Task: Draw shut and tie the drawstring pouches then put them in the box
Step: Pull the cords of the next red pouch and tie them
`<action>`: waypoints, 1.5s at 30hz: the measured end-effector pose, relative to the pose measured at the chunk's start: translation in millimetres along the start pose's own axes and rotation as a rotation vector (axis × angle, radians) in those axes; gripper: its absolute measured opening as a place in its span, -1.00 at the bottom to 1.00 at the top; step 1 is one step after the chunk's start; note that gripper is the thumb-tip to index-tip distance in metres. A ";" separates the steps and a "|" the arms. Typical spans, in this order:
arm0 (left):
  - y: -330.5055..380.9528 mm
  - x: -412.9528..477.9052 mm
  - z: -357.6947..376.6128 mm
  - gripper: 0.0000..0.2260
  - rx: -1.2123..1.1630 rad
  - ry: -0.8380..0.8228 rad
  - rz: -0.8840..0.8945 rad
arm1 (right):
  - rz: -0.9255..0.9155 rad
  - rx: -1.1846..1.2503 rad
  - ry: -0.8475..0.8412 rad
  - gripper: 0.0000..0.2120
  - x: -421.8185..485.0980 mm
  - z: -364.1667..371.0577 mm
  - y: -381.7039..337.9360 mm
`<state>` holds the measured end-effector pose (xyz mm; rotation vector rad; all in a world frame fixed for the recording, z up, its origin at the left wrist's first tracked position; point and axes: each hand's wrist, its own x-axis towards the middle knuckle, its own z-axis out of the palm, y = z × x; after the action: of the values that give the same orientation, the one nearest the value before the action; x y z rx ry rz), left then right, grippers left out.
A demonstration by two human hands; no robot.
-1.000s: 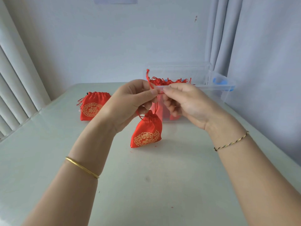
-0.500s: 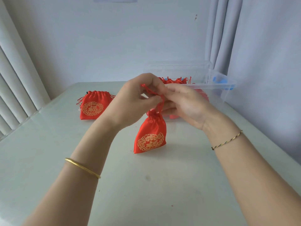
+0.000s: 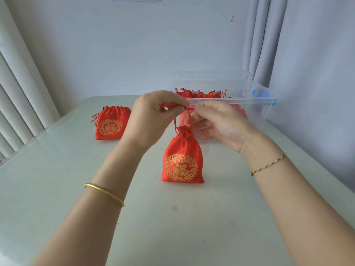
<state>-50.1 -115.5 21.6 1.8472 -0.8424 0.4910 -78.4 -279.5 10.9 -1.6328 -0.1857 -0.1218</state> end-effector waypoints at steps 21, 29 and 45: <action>-14.7 3.4 -1.8 -0.64 -0.684 -0.003 -0.485 | 0.261 0.233 0.203 -0.68 5.3 -7.3 20.6; -8.7 -2.3 0.7 -0.87 -0.237 -0.354 -0.453 | 0.031 0.338 0.143 -0.71 2.8 -2.2 -5.6; -5.6 -1.4 4.0 -0.91 -0.361 -0.288 -0.495 | 0.058 0.144 0.089 -0.85 0.7 10.8 0.3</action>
<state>-47.1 -117.3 15.5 1.7217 -0.5780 -0.2316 -78.0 -268.7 10.0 -1.4848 -0.0769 -0.1340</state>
